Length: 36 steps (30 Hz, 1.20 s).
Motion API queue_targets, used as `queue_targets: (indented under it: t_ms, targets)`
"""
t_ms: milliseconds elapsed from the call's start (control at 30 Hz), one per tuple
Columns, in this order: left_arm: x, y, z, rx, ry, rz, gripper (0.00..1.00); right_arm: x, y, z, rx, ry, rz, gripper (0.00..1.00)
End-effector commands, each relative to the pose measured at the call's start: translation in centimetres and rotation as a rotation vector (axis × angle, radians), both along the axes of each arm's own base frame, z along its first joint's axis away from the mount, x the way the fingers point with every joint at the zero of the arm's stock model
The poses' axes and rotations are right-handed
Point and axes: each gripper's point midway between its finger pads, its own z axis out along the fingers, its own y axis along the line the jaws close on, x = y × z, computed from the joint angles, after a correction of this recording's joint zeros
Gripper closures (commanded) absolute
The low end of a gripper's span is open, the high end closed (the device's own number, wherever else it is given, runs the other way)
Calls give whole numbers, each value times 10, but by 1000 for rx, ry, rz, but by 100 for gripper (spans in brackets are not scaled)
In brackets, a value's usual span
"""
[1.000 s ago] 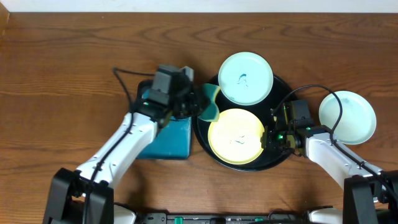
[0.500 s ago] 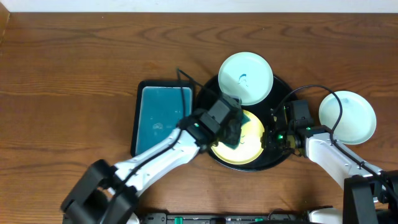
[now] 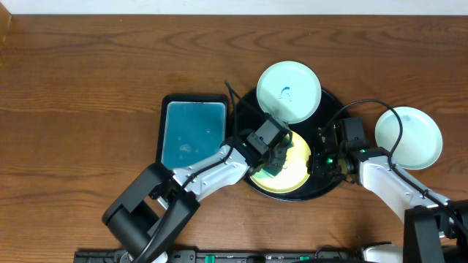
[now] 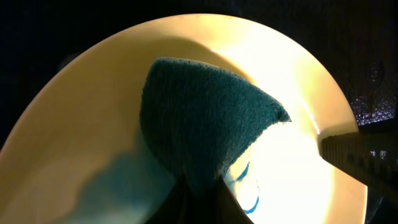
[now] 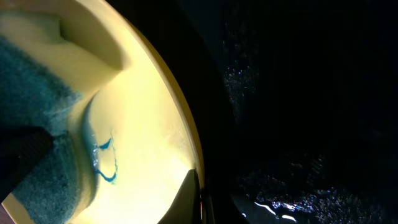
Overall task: Clean dirty plates on tray and stack at the side
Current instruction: 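Scrub the yellow plate with the sponge while right gripper holds its rim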
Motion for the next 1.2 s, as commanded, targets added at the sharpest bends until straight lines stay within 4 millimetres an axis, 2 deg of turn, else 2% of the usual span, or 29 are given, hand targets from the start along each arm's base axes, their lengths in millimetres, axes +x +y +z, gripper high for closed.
queue_targets:
  t_ms: [0, 433, 533, 600, 700, 833, 967, 1033, 1167]
  targets:
    - [-5, 0, -22, 39, 36, -26, 93, -24, -9, -20, -63, 81, 8, 99]
    - [-80, -51, -17, -96, 205, -262, 93, -24, -9, -20, -63, 81, 8, 99]
    - [-87, -51, -18, -84, 213, -274, 93, -24, -9, -20, -63, 81, 8, 99]
    - [-79, -44, -22, -40, 184, -243, 92, -24, -9, -20, -63, 81, 8, 99]
    - [-56, -24, -29, 43, 118, -163, 93, -24, -9, -20, -63, 81, 8, 99]
    - [-16, 7, -31, 105, 56, -23, 93, -25, -9, -20, -64, 84, 8, 99]
    - [16, 44, -33, 135, 59, 131, 93, -26, -9, -20, -65, 88, 8, 99]
    - [28, 71, -36, 157, 93, 231, 93, -26, -9, -20, -65, 88, 8, 99]
    - [28, 99, -42, 189, 167, 338, 92, -26, -9, -20, -65, 87, 8, 99]
